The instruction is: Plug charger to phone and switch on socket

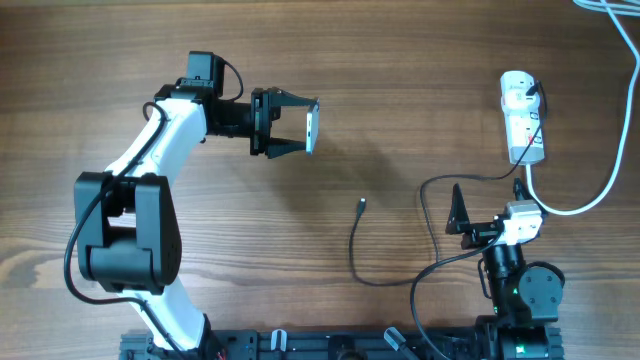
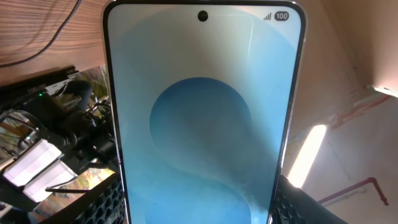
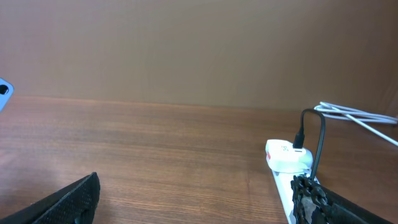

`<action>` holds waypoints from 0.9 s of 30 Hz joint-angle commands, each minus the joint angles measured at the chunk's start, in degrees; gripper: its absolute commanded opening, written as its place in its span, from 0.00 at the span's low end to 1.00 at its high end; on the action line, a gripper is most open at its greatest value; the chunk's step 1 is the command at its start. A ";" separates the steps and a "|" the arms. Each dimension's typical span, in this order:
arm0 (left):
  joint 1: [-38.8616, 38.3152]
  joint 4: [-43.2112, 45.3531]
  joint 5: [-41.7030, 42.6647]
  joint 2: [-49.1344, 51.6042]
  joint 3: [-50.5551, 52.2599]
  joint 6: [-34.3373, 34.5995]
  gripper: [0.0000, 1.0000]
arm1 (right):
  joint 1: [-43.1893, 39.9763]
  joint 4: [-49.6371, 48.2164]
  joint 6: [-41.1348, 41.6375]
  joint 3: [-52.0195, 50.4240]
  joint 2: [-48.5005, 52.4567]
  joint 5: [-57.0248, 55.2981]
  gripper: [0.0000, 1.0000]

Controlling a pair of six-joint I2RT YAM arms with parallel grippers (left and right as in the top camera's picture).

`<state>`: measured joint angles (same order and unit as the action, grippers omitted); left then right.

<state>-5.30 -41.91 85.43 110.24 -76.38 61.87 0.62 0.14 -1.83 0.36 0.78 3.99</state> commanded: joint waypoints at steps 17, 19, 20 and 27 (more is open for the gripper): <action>-0.07 0.20 3.28 -1.92 -0.26 -1.66 0.57 | 0.07 -0.15 -0.61 -0.07 -0.57 -0.76 1.00; -0.11 0.20 3.28 -1.92 -0.24 -1.66 0.57 | 0.07 -0.15 -0.61 -0.07 -0.57 -0.76 1.00; -0.11 0.20 3.28 -1.92 -0.24 -1.64 0.57 | 0.07 -0.15 -0.61 -0.07 -0.57 -0.76 1.00; -0.11 0.20 3.30 -1.92 -0.24 -1.62 0.58 | 0.07 -0.28 -0.74 -0.07 -0.57 -0.76 1.00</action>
<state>-5.30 -41.91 85.43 110.24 -76.38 61.60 0.62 0.14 -1.83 0.38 0.78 3.99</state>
